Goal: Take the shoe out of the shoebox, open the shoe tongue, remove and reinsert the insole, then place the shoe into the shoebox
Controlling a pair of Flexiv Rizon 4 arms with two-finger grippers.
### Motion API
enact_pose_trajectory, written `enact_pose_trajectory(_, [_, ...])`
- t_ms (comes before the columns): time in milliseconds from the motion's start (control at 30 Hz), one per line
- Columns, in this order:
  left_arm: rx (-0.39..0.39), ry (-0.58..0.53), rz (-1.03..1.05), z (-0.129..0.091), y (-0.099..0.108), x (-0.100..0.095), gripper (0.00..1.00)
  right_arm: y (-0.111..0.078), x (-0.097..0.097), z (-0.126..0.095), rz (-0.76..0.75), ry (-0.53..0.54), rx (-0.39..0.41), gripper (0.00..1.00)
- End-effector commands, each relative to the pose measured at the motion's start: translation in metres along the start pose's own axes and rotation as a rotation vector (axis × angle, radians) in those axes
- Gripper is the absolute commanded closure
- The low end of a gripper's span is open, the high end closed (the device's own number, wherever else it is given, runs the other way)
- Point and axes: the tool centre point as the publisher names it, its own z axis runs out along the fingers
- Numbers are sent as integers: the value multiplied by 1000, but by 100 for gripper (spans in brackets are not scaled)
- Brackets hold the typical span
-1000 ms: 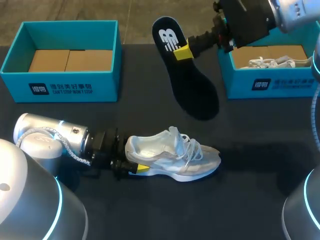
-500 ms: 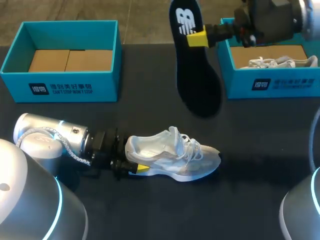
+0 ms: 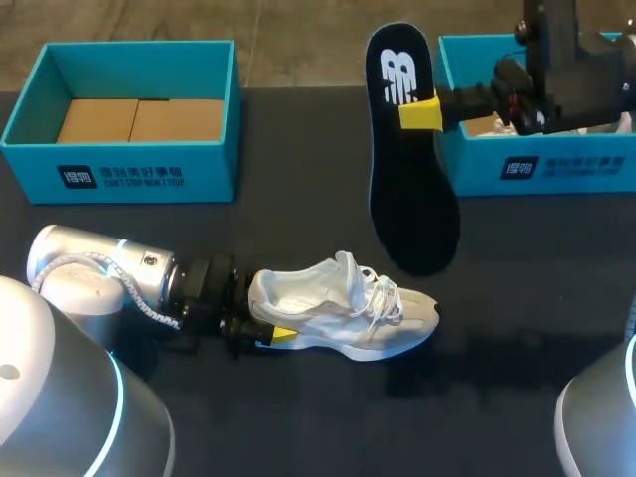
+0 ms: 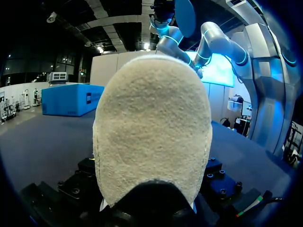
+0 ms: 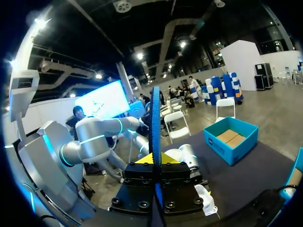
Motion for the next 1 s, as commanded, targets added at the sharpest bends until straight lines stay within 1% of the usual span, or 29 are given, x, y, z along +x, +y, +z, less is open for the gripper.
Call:
enact_pose_trajectory(33, [-2, 0, -1, 1, 2, -1, 100, 3, -2, 2, 2, 1, 8, 100])
enact_pose_trajectory(133, [-2, 0, -1, 1, 2, -1, 100, 3, -2, 2, 2, 1, 8, 100])
enact_pose_trajectory(200, [-2, 0, -1, 1, 2, -1, 100, 0, -2, -6, 24, 33, -36, 100])
enact_pose_trajectory(267, [-2, 0, -1, 1, 2, -1, 100, -3, 2, -17, 34, 47, -62, 100])
enact_pose_trajectory(400, [-2, 0, -1, 1, 2, -1, 100, -8, 9, -29, 30, 52, -95, 100])
enact_pose_trajectory(533, [-2, 0, -1, 1, 2, -1, 100, -12, 13, -37, 27, 34, -101, 100])
enact_pose_trajectory(733, [-2, 0, -1, 1, 2, -1, 100, -10, 16, -44, 53, 20, -100, 100])
enact_pose_trajectory(1000, [-2, 0, -1, 1, 2, -1, 100, -10, 16, -45, 54, 23, -106, 100])
